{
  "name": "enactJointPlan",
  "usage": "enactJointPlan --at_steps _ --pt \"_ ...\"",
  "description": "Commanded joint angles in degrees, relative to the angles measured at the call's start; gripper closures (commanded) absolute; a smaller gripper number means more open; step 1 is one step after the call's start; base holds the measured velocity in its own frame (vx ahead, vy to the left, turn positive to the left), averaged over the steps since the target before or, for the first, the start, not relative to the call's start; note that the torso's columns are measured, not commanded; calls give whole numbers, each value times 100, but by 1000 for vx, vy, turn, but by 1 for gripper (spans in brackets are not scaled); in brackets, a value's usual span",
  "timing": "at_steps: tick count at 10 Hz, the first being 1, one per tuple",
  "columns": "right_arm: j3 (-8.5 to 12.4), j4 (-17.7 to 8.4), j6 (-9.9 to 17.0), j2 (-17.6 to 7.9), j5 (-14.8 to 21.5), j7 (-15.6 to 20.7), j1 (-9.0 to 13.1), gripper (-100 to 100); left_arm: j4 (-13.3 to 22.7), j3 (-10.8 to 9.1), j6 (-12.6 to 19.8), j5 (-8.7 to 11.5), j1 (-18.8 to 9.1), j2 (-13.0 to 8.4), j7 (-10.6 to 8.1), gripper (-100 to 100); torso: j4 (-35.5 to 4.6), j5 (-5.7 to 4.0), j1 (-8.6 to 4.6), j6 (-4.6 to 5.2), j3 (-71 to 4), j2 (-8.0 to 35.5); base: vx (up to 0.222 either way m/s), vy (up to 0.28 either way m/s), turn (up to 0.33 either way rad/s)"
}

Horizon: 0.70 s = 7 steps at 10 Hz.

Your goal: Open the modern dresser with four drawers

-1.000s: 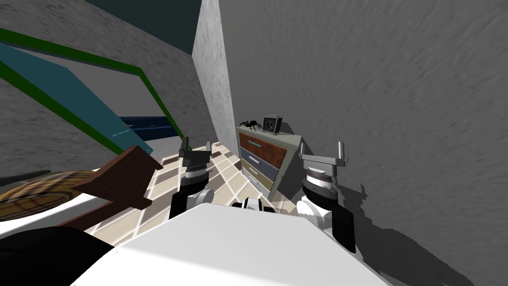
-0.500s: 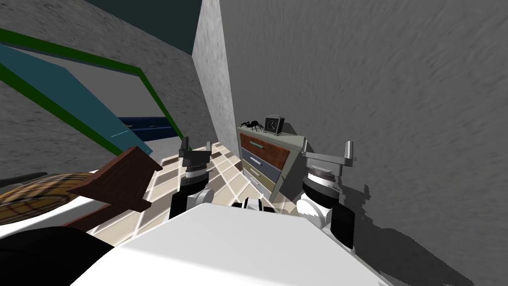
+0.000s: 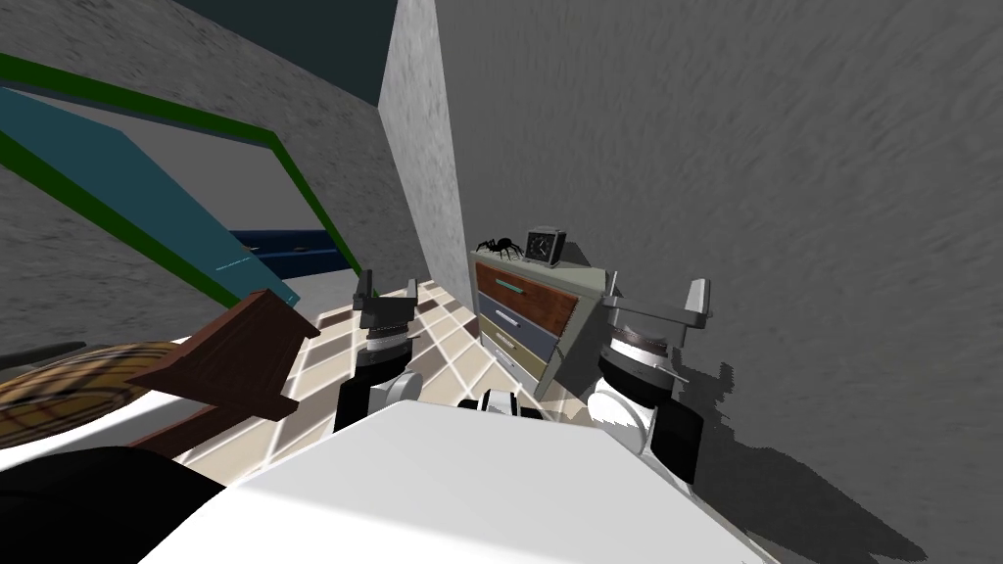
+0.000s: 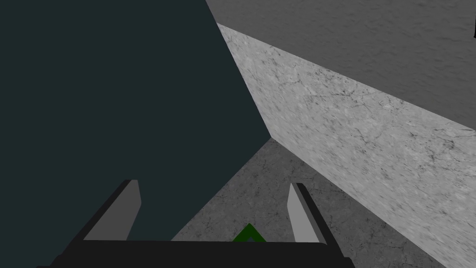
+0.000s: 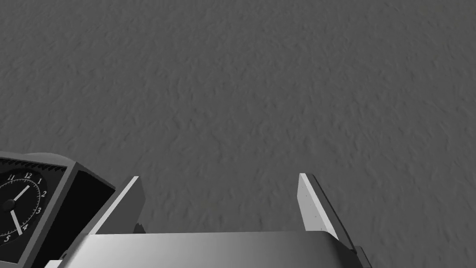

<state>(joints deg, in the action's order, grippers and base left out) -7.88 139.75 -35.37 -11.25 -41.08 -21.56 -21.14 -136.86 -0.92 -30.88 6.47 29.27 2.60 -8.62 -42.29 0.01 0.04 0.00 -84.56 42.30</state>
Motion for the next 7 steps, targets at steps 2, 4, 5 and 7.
enactJointPlan --at_steps 2,4,5,7 --pt "-118 62 -169 -2 -637 -241 141 -100 0 0 0 0 0 0 0 0 4 2 8 0 -8 -13 47 74 -13" --pt "-182 93 -278 -9 -957 -407 235 -100 0 0 0 0 0 0 0 0 -1 -4 -16 0 2 4 25 41 -9" --pt "-182 93 -278 -9 -1128 -407 235 -100 0 0 0 0 0 0 0 0 -1 -3 -7 0 1 1 28 47 -13" --pt "-243 116 -386 -16 -1429 -573 327 -100 0 0 0 0 0 0 0 0 -1 -3 -11 0 2 4 16 40 -8"
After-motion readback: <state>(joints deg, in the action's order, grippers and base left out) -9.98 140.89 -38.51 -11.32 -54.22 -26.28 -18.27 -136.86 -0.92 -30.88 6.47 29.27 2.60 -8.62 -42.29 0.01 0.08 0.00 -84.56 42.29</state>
